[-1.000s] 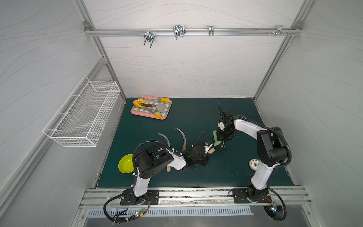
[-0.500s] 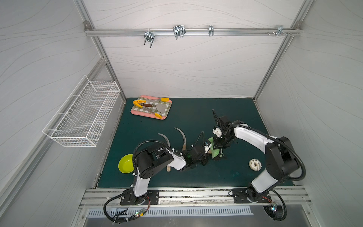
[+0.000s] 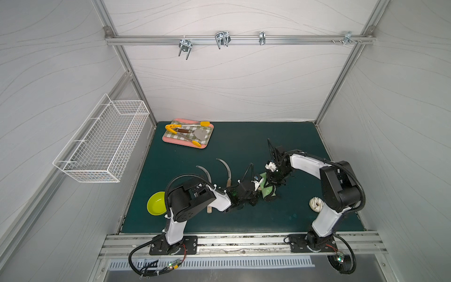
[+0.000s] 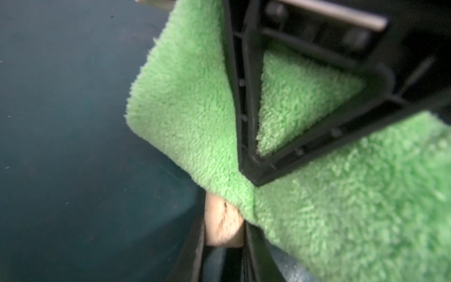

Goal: Wipe small sickles with rags
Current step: Wipe the small sickle at the center of the board.

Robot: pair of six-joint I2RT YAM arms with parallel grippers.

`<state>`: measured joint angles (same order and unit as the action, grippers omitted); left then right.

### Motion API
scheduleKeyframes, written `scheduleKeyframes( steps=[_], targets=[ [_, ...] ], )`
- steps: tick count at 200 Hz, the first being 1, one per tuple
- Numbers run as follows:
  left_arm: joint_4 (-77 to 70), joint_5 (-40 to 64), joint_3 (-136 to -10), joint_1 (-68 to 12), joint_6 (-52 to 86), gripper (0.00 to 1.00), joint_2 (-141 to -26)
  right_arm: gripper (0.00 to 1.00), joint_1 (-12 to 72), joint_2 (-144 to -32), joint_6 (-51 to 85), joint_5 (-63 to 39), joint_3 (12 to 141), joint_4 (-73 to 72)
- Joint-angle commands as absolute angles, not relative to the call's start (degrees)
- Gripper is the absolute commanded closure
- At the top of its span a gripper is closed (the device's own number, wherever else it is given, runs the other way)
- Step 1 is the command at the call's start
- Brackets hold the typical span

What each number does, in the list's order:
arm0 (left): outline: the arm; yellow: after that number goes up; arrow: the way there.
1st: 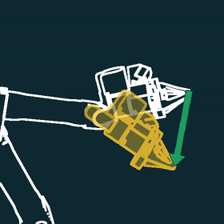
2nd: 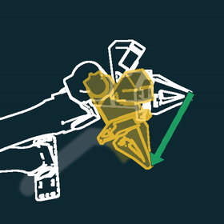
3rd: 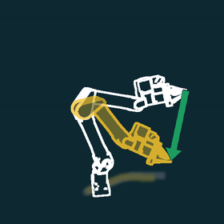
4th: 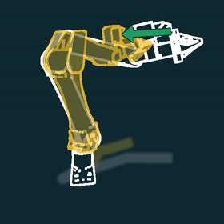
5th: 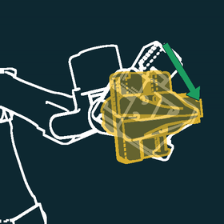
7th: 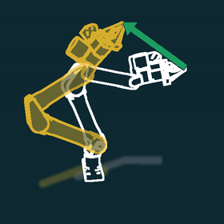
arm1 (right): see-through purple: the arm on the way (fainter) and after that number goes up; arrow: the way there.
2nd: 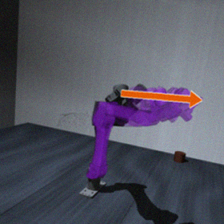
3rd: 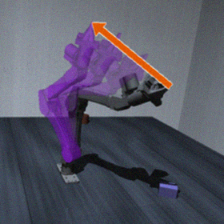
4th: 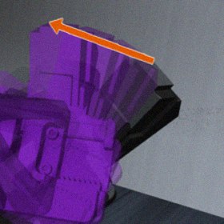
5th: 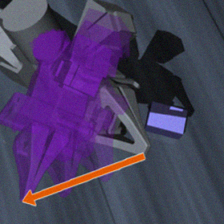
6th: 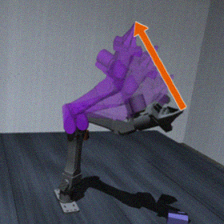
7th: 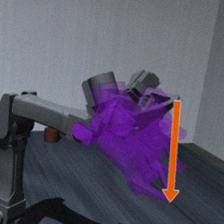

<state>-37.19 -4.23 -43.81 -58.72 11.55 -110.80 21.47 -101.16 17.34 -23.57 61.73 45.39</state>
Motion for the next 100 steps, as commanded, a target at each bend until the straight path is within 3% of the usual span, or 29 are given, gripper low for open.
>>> scheduleKeyframes(
  steps=[1,50,100],
  targets=[
    [-37.1,-4.7,-44.2,-58.5,12.0,1.00,-112.6,0.87,17.2,-104.7,15.5,-8.9,62.1,40.7],
    [-36.6,-4.5,-44.6,-58.5,12.0,1.00,-113.1,0.87,13.5,-105.1,15.2,-4.9,65.7,40.9],
    [-36.3,-4.4,-44.8,-58.5,11.9,1.00,-113.3,0.87,16.4,-97.4,14.3,-3.5,70.3,47.2]
  ],
)
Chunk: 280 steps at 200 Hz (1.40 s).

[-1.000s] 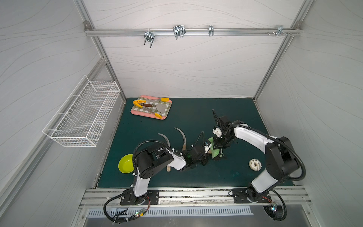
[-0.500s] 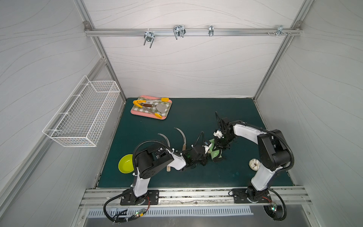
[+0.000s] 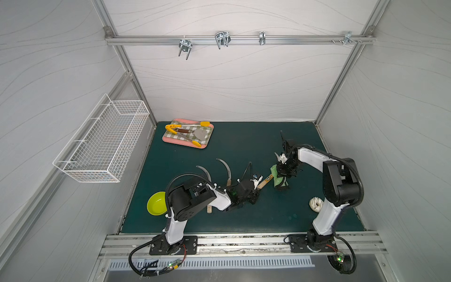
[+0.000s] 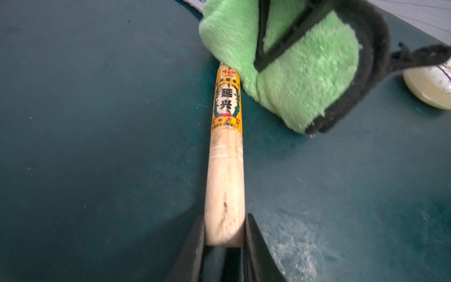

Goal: Wipe small sickles with rags
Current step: Wipe the small sickle at the center of the board.

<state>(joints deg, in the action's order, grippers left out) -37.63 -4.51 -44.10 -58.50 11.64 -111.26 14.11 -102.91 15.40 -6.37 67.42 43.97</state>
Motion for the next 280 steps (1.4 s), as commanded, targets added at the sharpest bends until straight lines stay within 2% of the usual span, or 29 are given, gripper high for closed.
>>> scheduleKeyframes(
  steps=[1,47,104,158,175,191,280],
  targets=[
    [-36.2,-4.5,-44.8,-58.5,11.9,1.00,-113.2,0.87,16.5,-97.2,14.3,-3.6,70.3,47.4],
    [-36.8,-4.6,-44.2,-58.5,12.0,1.00,-112.8,0.85,23.7,-94.6,16.7,-11.4,68.7,48.0],
    [-36.8,-4.6,-44.2,-58.5,12.0,1.00,-112.9,0.86,25.2,-105.0,19.0,-16.1,64.9,39.2],
    [-36.5,-4.6,-44.4,-58.5,12.1,1.00,-113.3,0.87,20.7,-108.8,19.1,-10.0,64.5,36.8],
    [-36.4,-4.4,-44.6,-58.5,12.0,1.00,-113.4,0.87,19.2,-109.1,18.5,-11.2,65.6,36.4],
    [-36.3,-4.5,-44.6,-58.5,12.1,1.00,-113.3,0.87,19.2,-109.9,18.6,-6.8,68.3,38.7],
    [-35.8,-4.4,-44.6,-58.4,12.0,1.00,-113.5,0.86,17.5,-109.1,15.4,-0.9,73.2,42.9]
  ],
)
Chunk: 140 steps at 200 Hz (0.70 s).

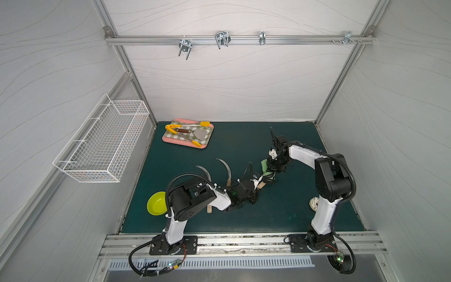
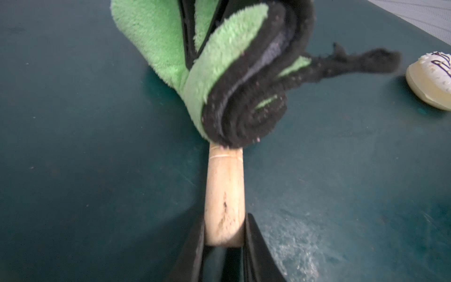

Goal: Wipe small sickles with rags
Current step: Wipe the small sickle at the center of the board.

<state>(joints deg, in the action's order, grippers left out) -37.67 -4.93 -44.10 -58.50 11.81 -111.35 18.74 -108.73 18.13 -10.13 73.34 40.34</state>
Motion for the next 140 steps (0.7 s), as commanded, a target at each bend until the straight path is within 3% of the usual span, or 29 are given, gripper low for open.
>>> scheduleKeyframes(
  steps=[1,33,63,115,140],
  targets=[
    [-35.8,-4.4,-44.6,-58.4,12.0,1.00,-113.6,0.86,17.5,-108.9,15.3,-0.8,73.2,42.9],
    [-35.8,-4.5,-44.7,-58.4,12.0,1.00,-113.6,0.86,19.1,-103.1,14.1,1.5,73.3,45.5],
    [-35.9,-4.2,-44.7,-58.5,12.2,1.00,-113.5,0.85,25.7,-98.5,14.1,5.0,72.6,49.5],
    [-36.4,-4.5,-44.1,-58.5,12.3,1.00,-113.1,0.84,29.7,-98.5,18.8,-8.8,67.1,44.0],
    [-36.3,-4.6,-44.1,-58.4,12.2,1.00,-113.1,0.85,29.8,-102.7,19.2,-9.8,66.9,42.6]
  ],
)
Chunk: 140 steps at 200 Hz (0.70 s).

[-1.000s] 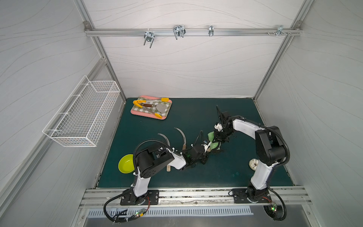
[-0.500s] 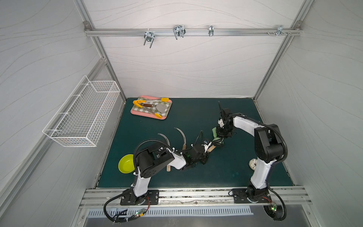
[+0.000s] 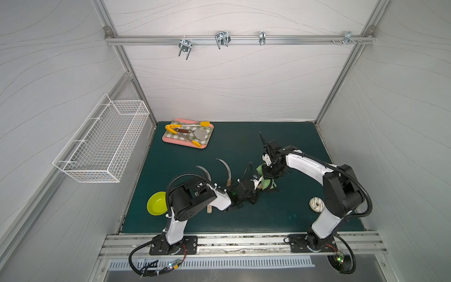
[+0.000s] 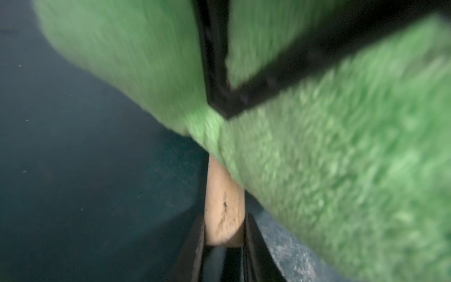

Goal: Wipe small sickles with rags
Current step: Wipe the small sickle at the center of the board.

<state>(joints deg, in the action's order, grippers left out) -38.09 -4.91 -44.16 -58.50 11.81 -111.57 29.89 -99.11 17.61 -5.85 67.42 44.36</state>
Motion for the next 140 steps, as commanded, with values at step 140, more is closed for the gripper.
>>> scheduleKeyframes(
  steps=[140],
  targets=[
    [-33.9,-5.4,-44.9,-58.4,12.3,1.00,-113.2,0.85,15.4,-106.4,14.2,-3.2,70.0,40.8]
  ],
)
